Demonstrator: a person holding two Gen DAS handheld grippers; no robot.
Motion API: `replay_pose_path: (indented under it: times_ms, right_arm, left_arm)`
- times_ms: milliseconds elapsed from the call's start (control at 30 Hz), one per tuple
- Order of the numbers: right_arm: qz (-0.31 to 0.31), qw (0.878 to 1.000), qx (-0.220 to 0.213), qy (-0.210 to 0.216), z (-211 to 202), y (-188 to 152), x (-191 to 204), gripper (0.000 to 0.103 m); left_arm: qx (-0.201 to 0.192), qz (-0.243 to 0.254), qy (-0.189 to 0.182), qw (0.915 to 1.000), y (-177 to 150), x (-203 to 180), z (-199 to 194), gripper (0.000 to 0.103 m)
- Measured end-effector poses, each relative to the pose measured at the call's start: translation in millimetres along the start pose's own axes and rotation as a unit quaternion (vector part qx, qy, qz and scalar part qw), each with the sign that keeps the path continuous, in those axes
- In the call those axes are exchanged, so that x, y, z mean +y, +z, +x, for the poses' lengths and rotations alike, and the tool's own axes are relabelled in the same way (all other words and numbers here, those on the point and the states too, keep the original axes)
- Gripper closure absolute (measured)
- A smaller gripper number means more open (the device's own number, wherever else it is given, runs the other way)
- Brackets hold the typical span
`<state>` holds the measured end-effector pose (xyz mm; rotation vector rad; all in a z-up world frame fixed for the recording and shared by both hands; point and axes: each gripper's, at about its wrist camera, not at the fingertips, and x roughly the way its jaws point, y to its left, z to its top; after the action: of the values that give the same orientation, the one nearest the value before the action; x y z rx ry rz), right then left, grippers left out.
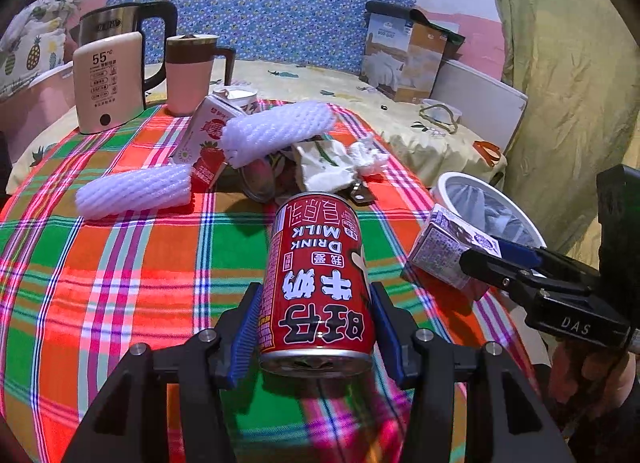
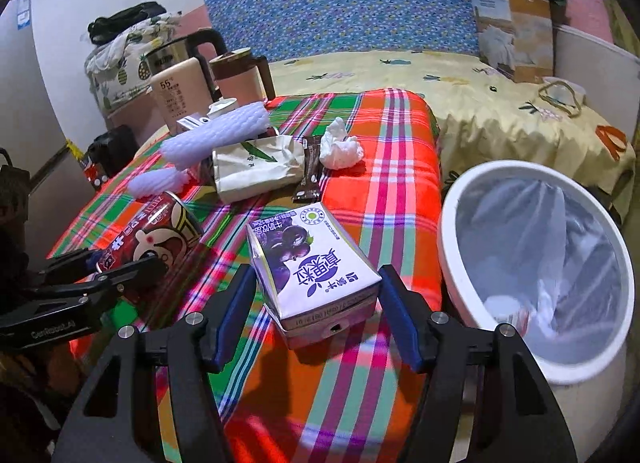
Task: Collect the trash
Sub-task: 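Carry carton and can over the bin and open both grippers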
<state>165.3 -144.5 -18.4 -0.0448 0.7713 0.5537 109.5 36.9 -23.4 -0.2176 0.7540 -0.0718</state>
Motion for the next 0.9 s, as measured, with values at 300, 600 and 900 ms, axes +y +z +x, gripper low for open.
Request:
replay_pose_path:
  times_ms: [300,600,900]
  right_arm:
    - [0.017,1.000,-0.014,-0.005,-14,-4,-6,0.040]
    - [0.032,0.999,-0.029,-0.022,-25,-6,-20,0.040]
    - [0.060,0.996,-0.041,-0.059,-41,-12,-52,0.040]
  left_arm:
    - [-0.004,0.018,-0.014,0.9997,-3,-20,-10,0.051]
    - [0.001,0.034,-0.025,0.9991,0,-40,-5,0.051]
    - [0.004,0.063,-0.052,0.9967,15,-72,13,0.051]
